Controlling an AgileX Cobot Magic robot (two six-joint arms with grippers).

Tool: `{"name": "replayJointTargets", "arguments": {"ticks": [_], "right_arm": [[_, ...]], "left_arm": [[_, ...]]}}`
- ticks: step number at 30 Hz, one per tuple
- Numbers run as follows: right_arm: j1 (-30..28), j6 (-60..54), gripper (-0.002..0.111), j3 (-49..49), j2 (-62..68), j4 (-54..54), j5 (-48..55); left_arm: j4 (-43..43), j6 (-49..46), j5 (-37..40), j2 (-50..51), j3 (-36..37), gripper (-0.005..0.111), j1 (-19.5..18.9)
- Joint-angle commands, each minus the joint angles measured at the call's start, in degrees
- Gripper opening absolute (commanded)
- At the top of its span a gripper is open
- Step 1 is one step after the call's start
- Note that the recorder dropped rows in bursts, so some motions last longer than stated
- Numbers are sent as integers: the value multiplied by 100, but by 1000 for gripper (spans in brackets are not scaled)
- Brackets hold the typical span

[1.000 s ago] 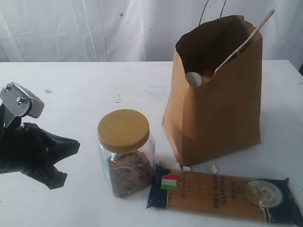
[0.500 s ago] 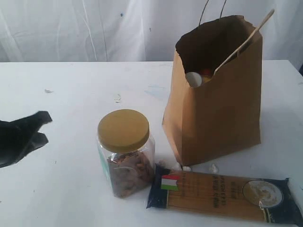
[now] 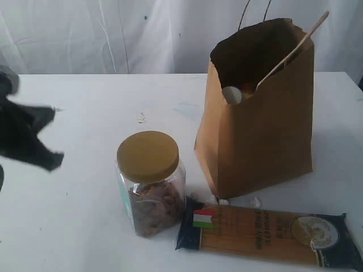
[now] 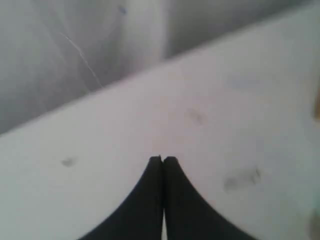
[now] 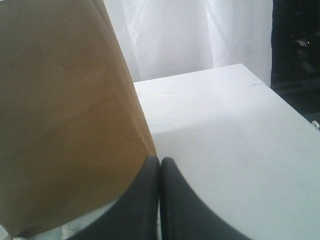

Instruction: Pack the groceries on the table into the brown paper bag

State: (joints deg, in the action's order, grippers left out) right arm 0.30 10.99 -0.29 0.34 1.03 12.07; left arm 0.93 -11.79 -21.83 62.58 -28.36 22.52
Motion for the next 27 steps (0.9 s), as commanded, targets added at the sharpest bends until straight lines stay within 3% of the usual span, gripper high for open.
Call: {"name": "replayJointTargets", "arguments": {"ticks": [1,5,9,15,18,19,20,23,24,27], "right_arm": [[-30,22,0,29,-34,-14,-12],[-30,22,0,29,-34,-14,-12],[-30,22,0,29,-34,-14,-12],[-30,22,0,29,-34,-14,-12],[-30,22,0,29,-34,-14,-12],[-30,22,0,29,-34,-14,-12],[-30,22,0,29,-34,-14,-12],[-30,22,0,29,-34,-14,-12],[-30,22,0,29,-34,-14,-12],[-30,22,0,29,-34,-14,-12]], "left_arm": [[-1405,1179,1362,97,92,0,19],[-1957,1686,613,102,605,0,258],[-3838,2320,206,236,906,0,899],[-3880,2300,183,272,915,2,950],[-3880,2399,208,285,956,22,950],[-3809,2537,269,326,998,37,950],[-3420,3005,583,338,1037,61,950],[-2954,3540,713,338,1058,101,950],[-2940,3538,606,338,1058,105,950],[-2974,3542,289,338,1058,105,950]]}}
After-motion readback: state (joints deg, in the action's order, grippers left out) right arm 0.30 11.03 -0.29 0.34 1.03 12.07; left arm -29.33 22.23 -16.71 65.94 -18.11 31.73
